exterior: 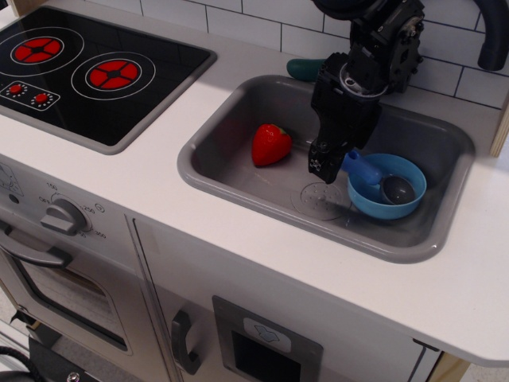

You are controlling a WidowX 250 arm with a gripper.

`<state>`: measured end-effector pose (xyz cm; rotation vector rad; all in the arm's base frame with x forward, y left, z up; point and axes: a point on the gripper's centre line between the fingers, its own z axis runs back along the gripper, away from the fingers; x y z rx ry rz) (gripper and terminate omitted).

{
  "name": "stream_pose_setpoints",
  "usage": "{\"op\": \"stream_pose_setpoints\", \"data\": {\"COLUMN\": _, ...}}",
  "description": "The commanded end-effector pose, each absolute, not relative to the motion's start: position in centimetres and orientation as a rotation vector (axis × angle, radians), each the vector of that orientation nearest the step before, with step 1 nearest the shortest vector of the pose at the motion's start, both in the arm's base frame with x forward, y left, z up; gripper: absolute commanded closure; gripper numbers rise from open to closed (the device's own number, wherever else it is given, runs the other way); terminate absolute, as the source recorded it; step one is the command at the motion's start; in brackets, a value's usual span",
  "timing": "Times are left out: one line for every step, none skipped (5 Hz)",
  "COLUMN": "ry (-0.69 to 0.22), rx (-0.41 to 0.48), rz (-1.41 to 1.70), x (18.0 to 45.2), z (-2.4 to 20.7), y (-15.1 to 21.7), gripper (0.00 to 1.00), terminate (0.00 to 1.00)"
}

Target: Put spoon in bowl sink

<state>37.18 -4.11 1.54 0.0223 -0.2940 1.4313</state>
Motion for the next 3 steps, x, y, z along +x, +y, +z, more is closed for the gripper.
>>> {"op": "stream_pose_setpoints", "data": {"ry": -0.342, "rx": -0.047, "rz": 1.339, "x": 37.01, "z": 6.89, "y": -3.53, "gripper": 0.0, "terminate": 0.0}}
{"op": "stream_pose_setpoints", "data": {"ry": -0.342, "rx": -0.047, "rz": 1.339, "x": 37.01, "z": 6.89, "y": -3.53, "gripper": 0.0, "terminate": 0.0}}
{"op": "stream_pose_setpoints", "data": {"ry": -0.342, "rx": -0.047, "rz": 1.339, "x": 37.01, "z": 6.89, "y": -3.53, "gripper": 0.0, "terminate": 1.0}}
